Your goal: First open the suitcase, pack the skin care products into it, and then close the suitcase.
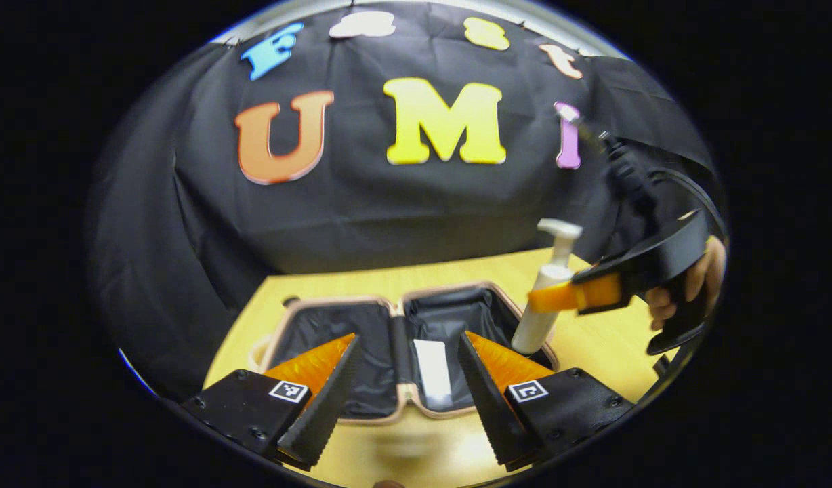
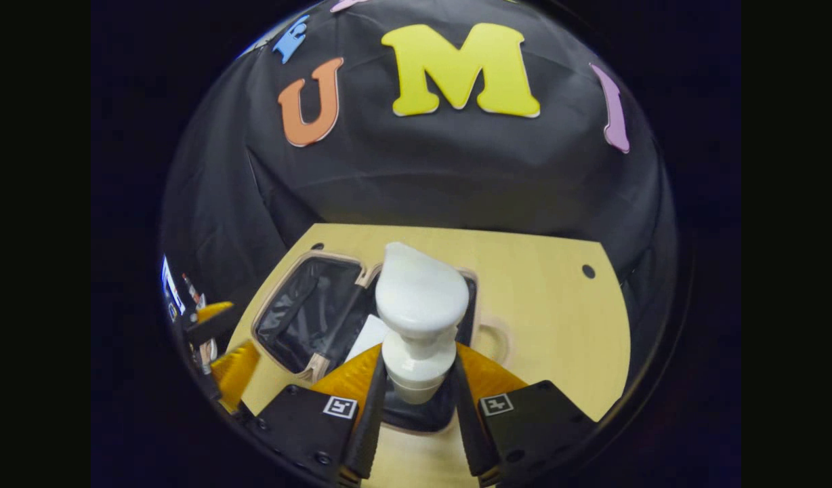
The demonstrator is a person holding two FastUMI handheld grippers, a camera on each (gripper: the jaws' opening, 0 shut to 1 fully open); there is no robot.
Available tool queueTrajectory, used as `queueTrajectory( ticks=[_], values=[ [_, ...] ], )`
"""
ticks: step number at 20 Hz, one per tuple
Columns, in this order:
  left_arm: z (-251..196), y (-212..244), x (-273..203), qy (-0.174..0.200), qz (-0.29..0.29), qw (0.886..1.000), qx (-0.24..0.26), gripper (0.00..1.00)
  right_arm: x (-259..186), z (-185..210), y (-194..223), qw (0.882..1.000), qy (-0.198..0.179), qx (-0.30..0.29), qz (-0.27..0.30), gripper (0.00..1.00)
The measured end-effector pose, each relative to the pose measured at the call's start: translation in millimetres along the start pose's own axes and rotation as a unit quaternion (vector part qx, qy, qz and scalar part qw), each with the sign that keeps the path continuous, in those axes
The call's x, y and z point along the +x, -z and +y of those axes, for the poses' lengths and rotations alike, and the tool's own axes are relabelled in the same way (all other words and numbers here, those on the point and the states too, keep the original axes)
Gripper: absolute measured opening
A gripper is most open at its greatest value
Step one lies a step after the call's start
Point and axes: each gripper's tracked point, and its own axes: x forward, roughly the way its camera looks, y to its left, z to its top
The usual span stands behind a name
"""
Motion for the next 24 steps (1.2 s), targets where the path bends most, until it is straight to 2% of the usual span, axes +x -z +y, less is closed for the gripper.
queueTrajectory(
  ticks=[4, 7, 8, 9, 11, 12, 13, 16, 19, 23, 24],
  values=[
    [1.0, -20.2, -16.3, -0.019, -0.033, 0.999, -0.018, 0.93, 28.6, 16.6, 42.1, 0.998, 0.006, 0.009, 0.068, 0.48],
    [15.0, -37.8, -29.9, -0.037, -0.061, 0.997, -0.014, 0.93, 37.6, 20.3, 54.9, 0.996, 0.009, -0.002, 0.088, 0.48],
    [19.6, -38.3, -38.6, -0.038, -0.071, 0.997, -0.004, 1.0, 40.9, 20.1, 59.5, 0.995, 0.014, -0.005, 0.096, 0.48],
    [23.5, -34.9, -44.6, -0.037, -0.073, 0.997, 0.003, 0.87, 43.8, 18.9, 62.7, 0.994, 0.021, -0.003, 0.104, 0.48],
    [33.1, -23.3, -52.4, -0.039, -0.067, 0.997, 0.01, 1.0, 52.6, 16.9, 67.2, 0.992, 0.036, 0.009, 0.123, 0.48],
    [37.6, -21.0, -52.2, -0.042, -0.063, 0.997, 0.008, 0.95, 56.0, 15.7, 71.9, 0.989, 0.043, 0.017, 0.142, 0.48],
    [43.3, -19.9, -53.7, -0.047, -0.062, 0.997, 0.003, 0.95, 64.0, 14.4, 63.0, 0.99, 0.048, 0.032, 0.126, 0.49],
    [54.6, -13.3, -53.8, -0.051, -0.056, 0.997, -0.02, 0.96, 76.7, 9.6, 48.7, 0.987, 0.057, 0.058, 0.14, 0.49],
    [62.2, -6.2, -50.3, -0.055, -0.044, 0.997, -0.024, 0.96, 97.7, 6.5, 47.1, 0.983, 0.068, 0.07, 0.153, 0.48],
    [68.8, -3.2, -48.1, -0.057, -0.041, 0.997, -0.038, 0.96, 110.0, -5.1, 65.3, 0.976, 0.096, 0.072, 0.184, 0.48],
    [69.7, -0.5, -47.0, -0.055, -0.038, 0.997, -0.043, 0.96, 111.8, -4.8, 71.3, 0.973, 0.096, 0.077, 0.193, 0.46]
  ],
)
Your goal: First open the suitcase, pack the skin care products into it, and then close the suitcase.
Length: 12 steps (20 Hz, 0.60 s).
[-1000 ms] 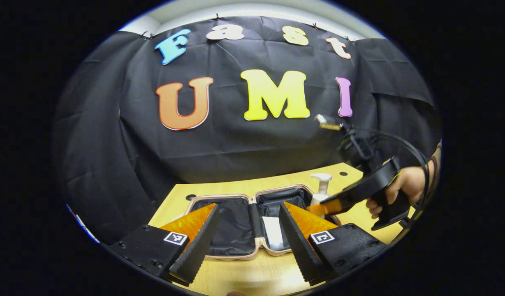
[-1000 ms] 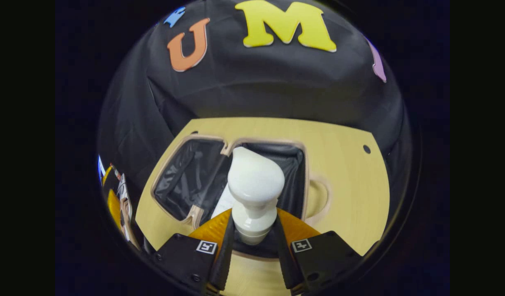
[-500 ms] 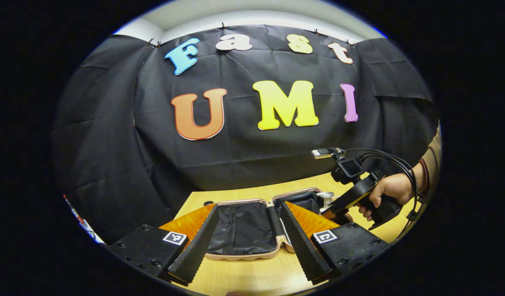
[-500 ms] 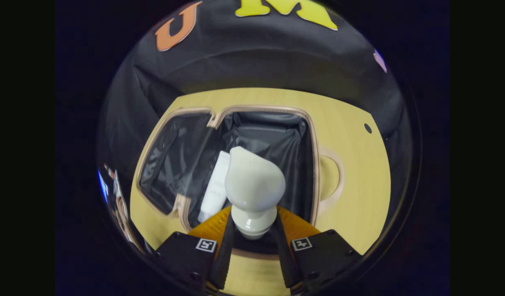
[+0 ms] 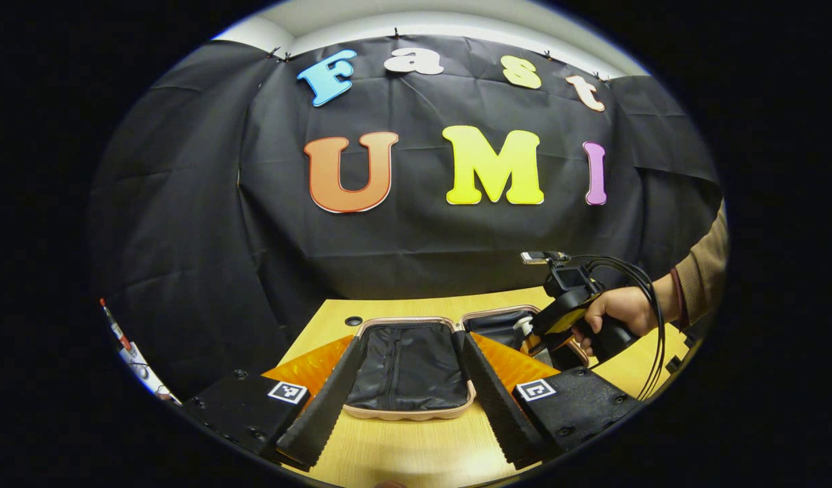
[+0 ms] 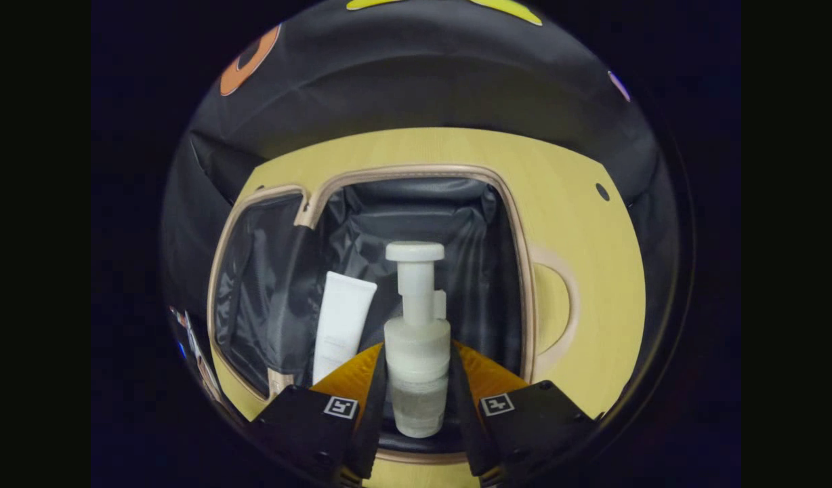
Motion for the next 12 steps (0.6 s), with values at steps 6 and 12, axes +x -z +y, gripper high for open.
queueTrajectory(
  ticks=[6, 12],
  values=[
    [19.6, 10.9, 12.5, -0.007, 0.023, 1.0, -0.007, 0.96, 11.0, -5.9, 10.3, 0.998, 0.011, 0.053, 0.03, 0.49],
    [61.6, -15.9, 50.7, -0.02, 0.011, 1.0, -0.021, 0.96, 16.6, -2.8, 19.1, 0.998, 0.012, 0.043, 0.04, 0.52]
  ],
)
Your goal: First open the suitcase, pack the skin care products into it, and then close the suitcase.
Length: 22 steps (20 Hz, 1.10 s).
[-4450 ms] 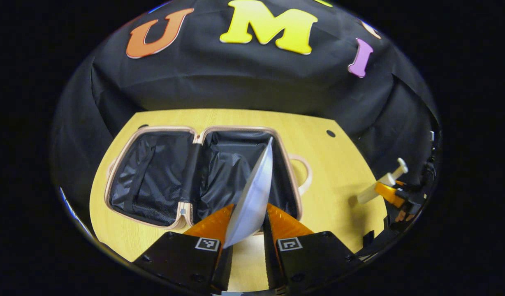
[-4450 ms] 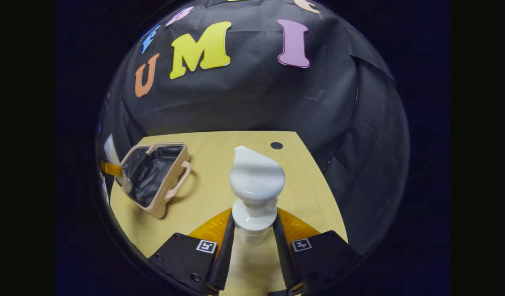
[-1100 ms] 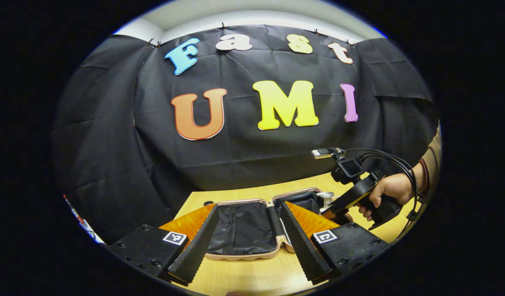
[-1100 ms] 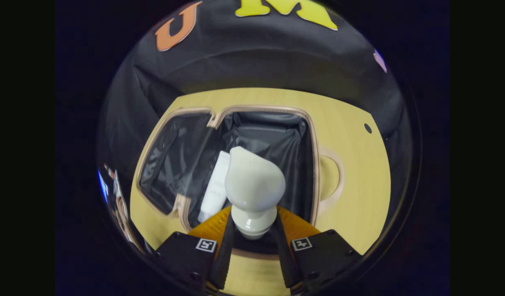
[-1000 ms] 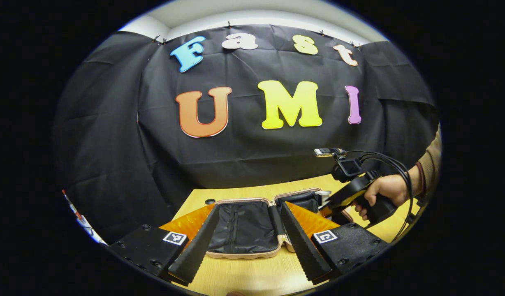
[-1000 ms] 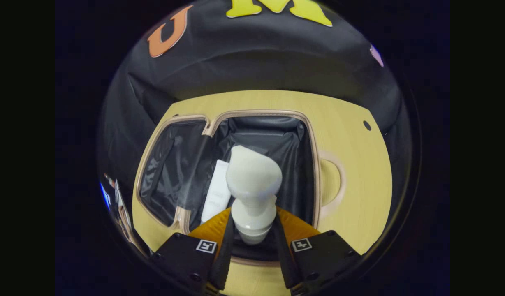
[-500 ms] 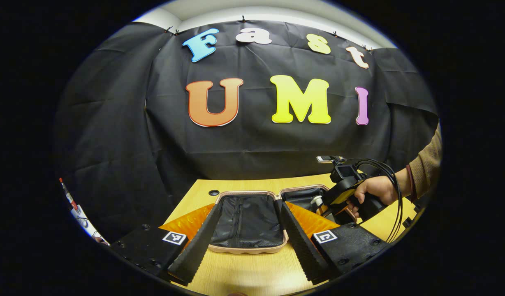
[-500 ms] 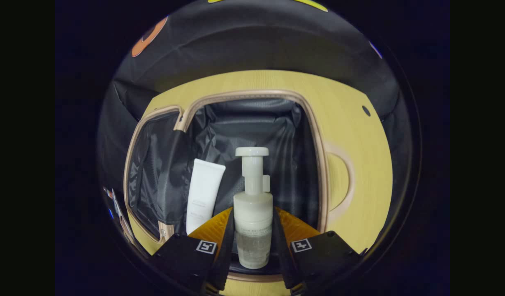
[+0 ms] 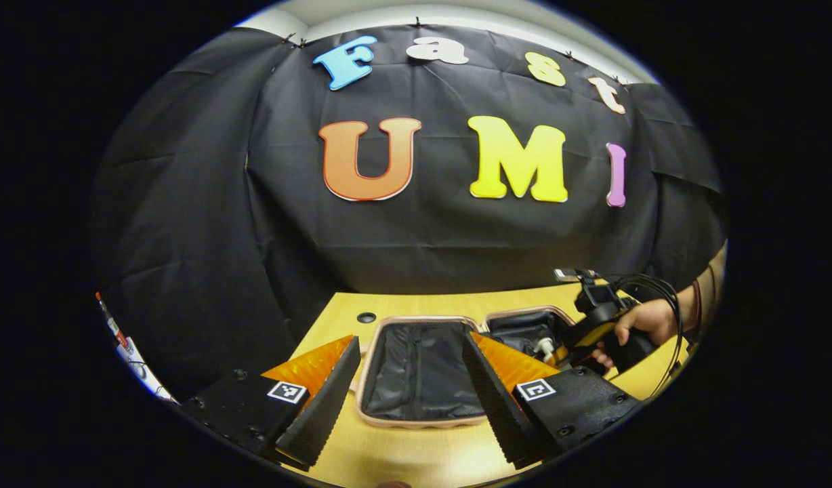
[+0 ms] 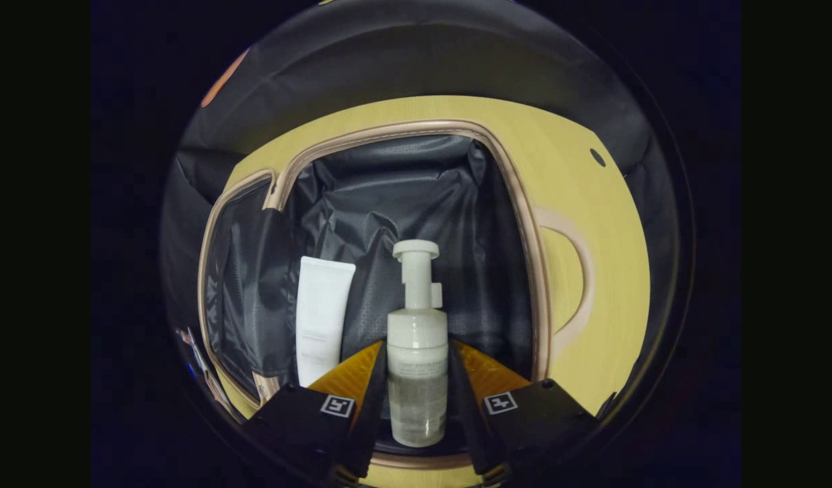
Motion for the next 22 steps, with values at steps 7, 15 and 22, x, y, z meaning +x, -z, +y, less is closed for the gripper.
queueTrajectory(
  ticks=[7, 15, 22],
  values=[
    [76.6, -8.9, 49.8, -0.052, -0.009, 0.994, -0.094, 0.97, -29.6, 8.6, 1.1, 0.999, -0.026, -0.019, -0.03, 0.8],
    [137.1, 107.3, 113.6, -0.06, 0.112, 0.949, -0.289, 0.99, -144.0, 17.0, -1.3, 0.973, -0.116, -0.099, -0.174, 0.81],
    [120.6, 176.6, 141.6, 0.003, 0.181, 0.844, -0.505, 0.95, -245.2, -64.8, 35.1, 0.954, -0.091, -0.107, -0.266, 0.8]
  ],
)
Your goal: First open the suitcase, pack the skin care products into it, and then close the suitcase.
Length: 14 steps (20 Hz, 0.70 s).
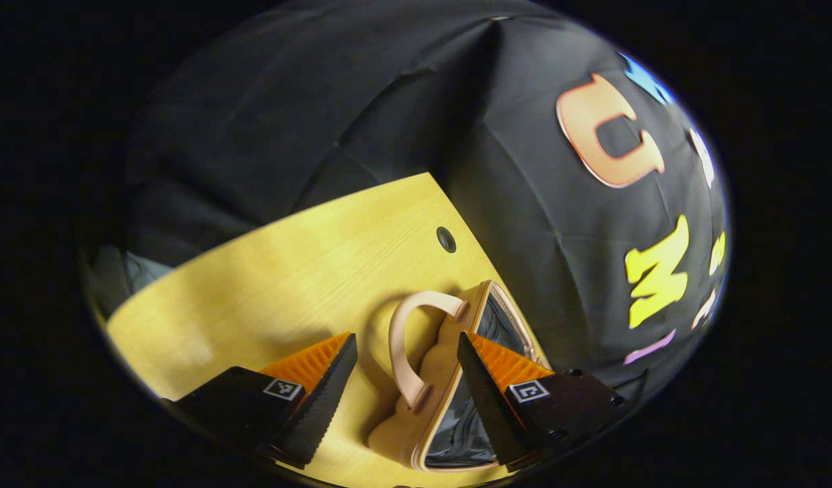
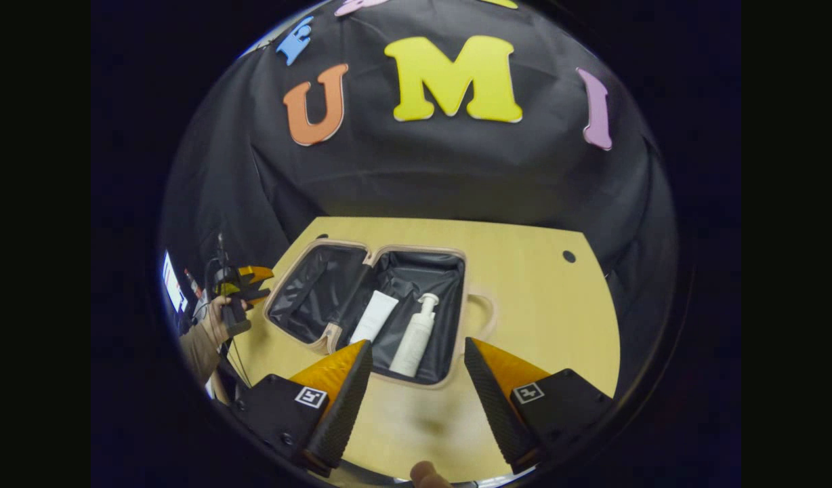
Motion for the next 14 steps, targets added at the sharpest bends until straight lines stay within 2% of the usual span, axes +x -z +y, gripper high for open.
queueTrajectory(
  ticks=[1, 2, 3, 4, 5, 6, 7, 8, 9, 11, 12, 13, 14],
  values=[
    [0.9, 1.1, 6.6, 0.002, 0.002, 1.0, -0.022, 0.99, -16.3, -12.7, 2.4, 1.0, 0.013, 0.004, -0.007, 0.77],
    [4.4, 6.0, 12.7, 0.001, 0.005, 0.999, -0.033, 0.83, -30.6, -23.1, 2.5, 1.0, 0.024, 0.01, -0.014, 0.77],
    [7.0, 10.3, 19.7, 0.0, 0.011, 0.999, -0.038, 0.6, -43.2, -32.8, 0.1, 0.999, 0.036, 0.016, -0.022, 0.8],
    [9.6, 12.1, 19.7, -0.002, 0.016, 0.999, -0.045, 0.67, -57.1, -43.9, -3.9, 0.998, 0.049, 0.027, -0.035, 0.77],
    [9.0, 15.3, 22.6, 0.0, 0.023, 0.998, -0.057, 0.54, -68.5, -52.8, -7.9, 0.996, 0.06, 0.038, -0.048, 0.81],
    [12.0, 14.4, 26.6, -0.01, 0.021, 0.997, -0.07, 0.33, -79.3, -63.4, -11.4, 0.994, 0.071, 0.05, -0.064, 0.8],
    [10.8, 13.5, 29.1, -0.01, 0.015, 0.996, -0.087, 0.03, -86.1, -73.0, -12.8, 0.992, 0.08, 0.061, -0.076, 0.81],
    [8.2, 14.0, 27.7, -0.012, 0.013, 0.995, -0.094, 0.13, -91.0, -77.9, -11.4, 0.991, 0.084, 0.07, -0.081, 0.8],
    [5.1, 15.5, 29.5, -0.016, 0.016, 0.996, -0.091, 0.12, -94.5, -84.6, -8.8, 0.989, 0.092, 0.076, -0.087, 0.77],
    [1.6, 15.1, 20.9, -0.03, 0.02, 0.998, -0.059, 0.08, -100.1, -96.6, -8.1, 0.985, 0.106, 0.086, -0.103, 0.81],
    [-0.1, 15.9, 16.5, -0.042, 0.028, 0.998, -0.038, 0.16, -104.1, -103.6, -7.7, 0.983, 0.114, 0.09, -0.11, 0.77],
    [-5.6, 12.8, 10.9, -0.056, 0.031, 0.998, -0.016, 0.06, -106.6, -108.6, -8.2, 0.981, 0.12, 0.092, -0.119, 0.81],
    [-17.1, 8.0, 6.8, -0.064, 0.025, 0.998, 0.009, 0.05, -108.8, -114.2, -8.9, 0.98, 0.125, 0.091, -0.125, 0.81]
  ],
)
